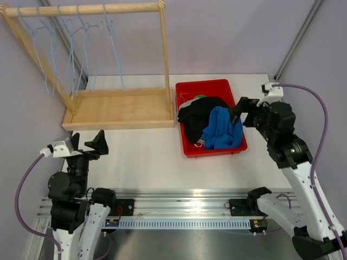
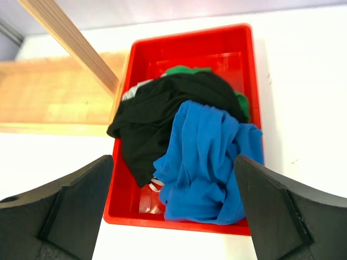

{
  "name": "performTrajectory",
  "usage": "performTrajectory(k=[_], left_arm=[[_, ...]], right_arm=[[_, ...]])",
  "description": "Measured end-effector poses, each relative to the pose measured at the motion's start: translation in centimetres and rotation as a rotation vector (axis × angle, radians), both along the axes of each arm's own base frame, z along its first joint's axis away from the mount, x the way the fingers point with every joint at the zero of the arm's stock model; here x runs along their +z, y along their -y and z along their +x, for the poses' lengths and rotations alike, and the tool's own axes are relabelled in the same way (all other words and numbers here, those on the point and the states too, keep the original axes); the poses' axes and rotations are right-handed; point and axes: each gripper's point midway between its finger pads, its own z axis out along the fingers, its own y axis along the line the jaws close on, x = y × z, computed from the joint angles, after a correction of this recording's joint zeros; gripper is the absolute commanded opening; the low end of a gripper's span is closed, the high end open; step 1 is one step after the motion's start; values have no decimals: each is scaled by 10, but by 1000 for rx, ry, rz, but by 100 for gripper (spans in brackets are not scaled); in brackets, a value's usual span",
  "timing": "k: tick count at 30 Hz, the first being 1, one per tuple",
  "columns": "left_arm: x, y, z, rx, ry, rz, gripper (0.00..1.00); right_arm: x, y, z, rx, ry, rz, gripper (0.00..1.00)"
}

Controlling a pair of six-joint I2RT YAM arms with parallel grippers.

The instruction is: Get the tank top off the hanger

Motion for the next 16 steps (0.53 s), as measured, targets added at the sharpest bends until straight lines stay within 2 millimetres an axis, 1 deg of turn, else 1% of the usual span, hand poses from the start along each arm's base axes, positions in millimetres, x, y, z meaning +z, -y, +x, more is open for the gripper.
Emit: performTrajectory(k=[3, 6, 9, 13, 16], left_arm=[[0, 0, 0, 0, 0, 0, 99], [0, 0, 0, 0, 0, 0, 99], [0, 0, 0, 0, 0, 0, 99], [0, 0, 0, 0, 0, 0, 99], [0, 0, 0, -1, 0, 0, 99]], right_arm=[[19, 15, -26, -34, 83, 17, 99], [32, 25, -43, -59, 145, 32, 99], [32, 27, -44, -70, 151, 32, 100], [17, 26, -39, -73, 98, 12, 100], [11, 26, -36, -77, 81, 5, 100]])
